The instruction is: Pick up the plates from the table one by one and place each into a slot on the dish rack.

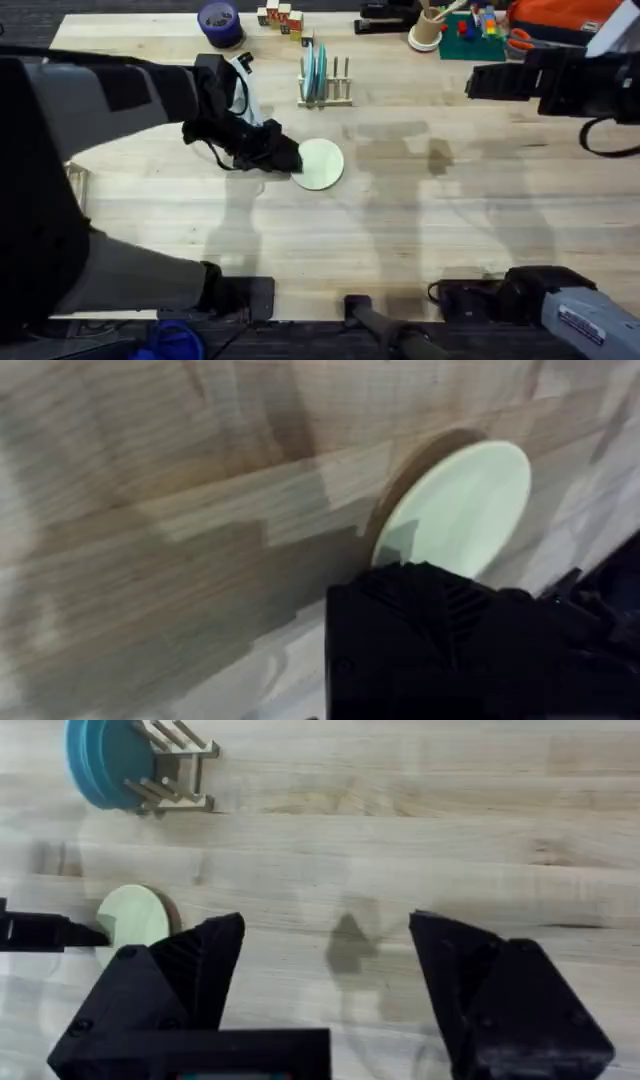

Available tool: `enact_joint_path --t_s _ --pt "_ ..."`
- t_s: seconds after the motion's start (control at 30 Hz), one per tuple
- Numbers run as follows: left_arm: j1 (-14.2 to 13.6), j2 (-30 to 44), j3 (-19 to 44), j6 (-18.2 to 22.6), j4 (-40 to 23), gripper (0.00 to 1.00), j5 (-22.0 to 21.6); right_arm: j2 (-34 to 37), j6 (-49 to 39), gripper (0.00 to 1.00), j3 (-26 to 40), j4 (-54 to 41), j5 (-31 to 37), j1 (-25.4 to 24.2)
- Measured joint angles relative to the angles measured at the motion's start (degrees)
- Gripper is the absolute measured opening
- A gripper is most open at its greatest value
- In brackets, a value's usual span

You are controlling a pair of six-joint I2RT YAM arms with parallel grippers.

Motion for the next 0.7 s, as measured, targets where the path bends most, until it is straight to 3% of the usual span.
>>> enact_joint_path --t_s 0.23,0.7 --pt "0.00 1.90 0.54 0.00 0.01 0.040 2.30 0.02 0.00 0.995 0.00 0.01 0.00 0.00" --pt "0.04 1.93 0.54 0.00 0.02 0.041 2.40 0.01 0.00 0.994 0.00 0.00 0.00 0.00"
